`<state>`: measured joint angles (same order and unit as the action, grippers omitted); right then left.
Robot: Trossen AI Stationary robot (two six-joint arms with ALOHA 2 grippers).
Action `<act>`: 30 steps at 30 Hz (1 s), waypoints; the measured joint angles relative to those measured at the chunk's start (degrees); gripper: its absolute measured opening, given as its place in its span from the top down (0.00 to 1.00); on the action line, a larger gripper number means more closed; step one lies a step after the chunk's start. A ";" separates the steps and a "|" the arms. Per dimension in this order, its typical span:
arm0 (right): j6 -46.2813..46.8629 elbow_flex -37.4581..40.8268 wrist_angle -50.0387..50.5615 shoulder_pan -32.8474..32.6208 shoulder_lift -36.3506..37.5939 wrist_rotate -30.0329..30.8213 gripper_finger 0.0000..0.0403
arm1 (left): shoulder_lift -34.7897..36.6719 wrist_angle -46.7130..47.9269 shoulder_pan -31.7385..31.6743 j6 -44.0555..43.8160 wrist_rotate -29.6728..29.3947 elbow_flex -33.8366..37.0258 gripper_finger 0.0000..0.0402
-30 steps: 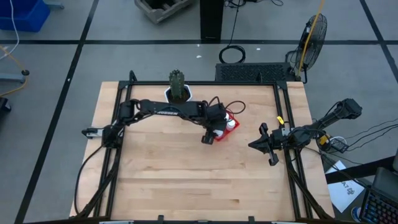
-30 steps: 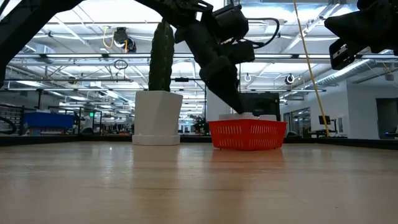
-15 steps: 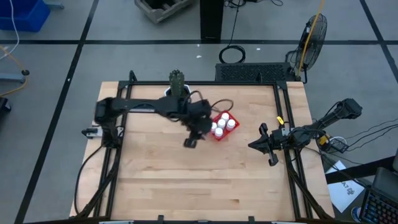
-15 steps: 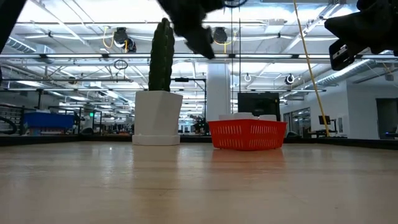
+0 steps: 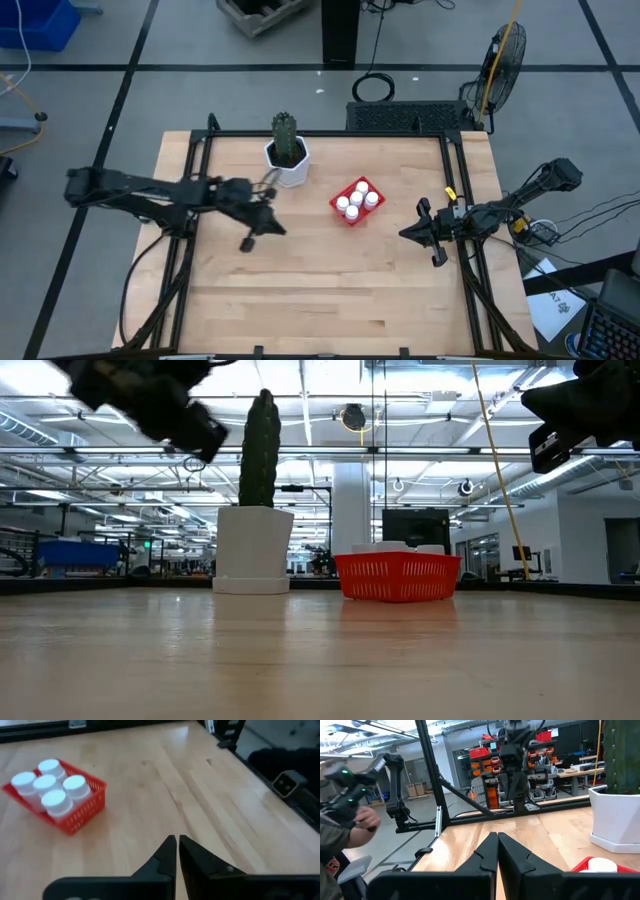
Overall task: Pick and place pill bottles into a basket
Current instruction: Return to Home Position
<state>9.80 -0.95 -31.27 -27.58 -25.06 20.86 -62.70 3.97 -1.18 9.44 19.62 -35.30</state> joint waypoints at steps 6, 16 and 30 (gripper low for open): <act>-4.21 0.00 -0.48 0.12 0.06 0.02 0.99 | 15.31 -7.77 -1.39 -2.36 3.44 14.37 0.94; -8.05 0.00 -0.59 0.12 7.01 -0.11 0.99 | 36.49 -10.21 -2.79 -5.80 3.05 28.38 0.94; -9.49 -0.02 10.11 0.12 19.80 7.56 0.99 | 49.29 -12.87 -2.81 -5.45 -2.22 34.76 0.94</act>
<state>0.31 -0.97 -21.16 -27.46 -5.26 28.43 -13.41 -8.90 -3.99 3.99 17.39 -0.55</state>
